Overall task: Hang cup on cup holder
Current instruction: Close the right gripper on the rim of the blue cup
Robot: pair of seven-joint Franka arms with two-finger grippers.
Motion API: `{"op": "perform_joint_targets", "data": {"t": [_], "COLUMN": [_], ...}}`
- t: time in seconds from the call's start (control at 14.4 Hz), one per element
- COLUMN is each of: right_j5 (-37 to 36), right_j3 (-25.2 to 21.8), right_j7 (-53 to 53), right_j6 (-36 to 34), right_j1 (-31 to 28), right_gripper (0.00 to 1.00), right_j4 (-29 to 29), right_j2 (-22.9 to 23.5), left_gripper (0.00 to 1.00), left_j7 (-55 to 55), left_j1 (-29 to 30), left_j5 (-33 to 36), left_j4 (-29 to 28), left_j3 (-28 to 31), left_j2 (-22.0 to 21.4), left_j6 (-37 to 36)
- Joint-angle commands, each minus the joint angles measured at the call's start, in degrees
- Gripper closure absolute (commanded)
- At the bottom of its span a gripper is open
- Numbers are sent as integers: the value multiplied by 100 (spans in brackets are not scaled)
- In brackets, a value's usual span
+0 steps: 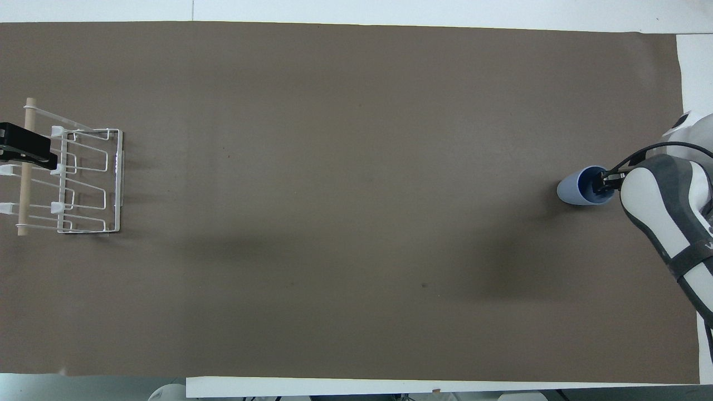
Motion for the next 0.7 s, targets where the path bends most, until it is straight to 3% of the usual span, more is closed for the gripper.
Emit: {"op": "perform_joint_targets", "data": {"t": [0.0, 0.21, 0.28, 0.49, 0.63], "right_j5": [40, 40, 40, 31, 31], "right_j3": [43, 43, 43, 43, 69], "right_j7": [-317, -521, -521, -529, -555], "right_j6": [-7, -25, -34, -130, -541], "right_j1": [-35, -17, -17, -8, -8], "right_gripper": [69, 96, 100, 100, 100], "right_j4": [-61, -17, -17, 9, 297], "right_j2": [-58, -58, -49, -49, -58], "left_gripper": [0, 0, 0, 0, 0], "left_j7": [1, -52, -104, -140, -594], "left_j1": [71, 71, 71, 71, 71], "left_j5": [40, 48, 49, 49, 57], "left_j4": [-110, -136, -145, -171, -259], "left_j3": [-8, 1, 1, 10, 10], "left_j2": [-114, -114, -114, -158, -210], "left_j6": [-120, -121, -121, -156, -156]}}
